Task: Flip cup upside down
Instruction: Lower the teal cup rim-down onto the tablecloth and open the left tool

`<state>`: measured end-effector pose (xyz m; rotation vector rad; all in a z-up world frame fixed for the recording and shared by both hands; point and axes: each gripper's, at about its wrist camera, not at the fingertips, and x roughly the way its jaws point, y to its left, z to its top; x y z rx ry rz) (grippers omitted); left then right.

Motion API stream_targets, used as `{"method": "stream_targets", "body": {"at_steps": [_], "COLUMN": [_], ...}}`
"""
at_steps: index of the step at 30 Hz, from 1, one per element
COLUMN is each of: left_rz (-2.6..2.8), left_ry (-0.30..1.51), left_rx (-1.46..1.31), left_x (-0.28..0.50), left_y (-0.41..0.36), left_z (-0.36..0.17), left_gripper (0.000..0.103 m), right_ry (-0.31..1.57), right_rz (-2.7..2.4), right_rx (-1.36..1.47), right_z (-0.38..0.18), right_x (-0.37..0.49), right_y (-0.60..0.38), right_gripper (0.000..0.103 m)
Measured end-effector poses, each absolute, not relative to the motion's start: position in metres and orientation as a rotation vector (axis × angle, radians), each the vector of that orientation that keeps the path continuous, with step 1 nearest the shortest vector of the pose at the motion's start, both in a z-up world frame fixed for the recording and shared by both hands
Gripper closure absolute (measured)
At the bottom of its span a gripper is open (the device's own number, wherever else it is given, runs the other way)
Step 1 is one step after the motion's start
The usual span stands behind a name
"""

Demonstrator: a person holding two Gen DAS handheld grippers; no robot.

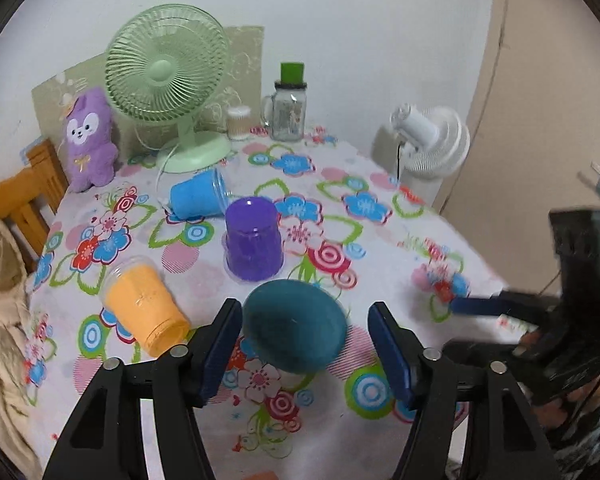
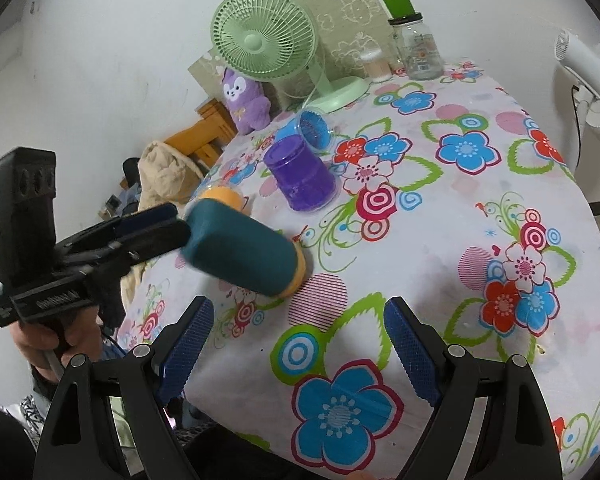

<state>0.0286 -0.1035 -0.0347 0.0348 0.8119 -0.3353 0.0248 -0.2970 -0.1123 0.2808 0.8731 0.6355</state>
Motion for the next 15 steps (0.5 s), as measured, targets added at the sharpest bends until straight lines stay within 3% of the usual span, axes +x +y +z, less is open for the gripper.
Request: {"method": "stream_targets", "body": {"at_steps": [2,15], "left_rz": [-0.334,-0.327], "left_ry": [0.806,0.835], "left_rx": [0.021,-0.017], "left_x": [0.028,0.025], "left_y": [-0.101,-0.092], "left_z": [-0.033,-0.044], "left_gripper": [0.022,0.02], "right_ry": [0.872,0.888], "right_rz": [0.637,0.629], "right_rx": [0.277,0.265], "right_z": [-0.111,-0.115], "right_x": [0.025,0.027], "right_y": [-0.295,-0.285], "right_gripper": [0.014,0.014]}}
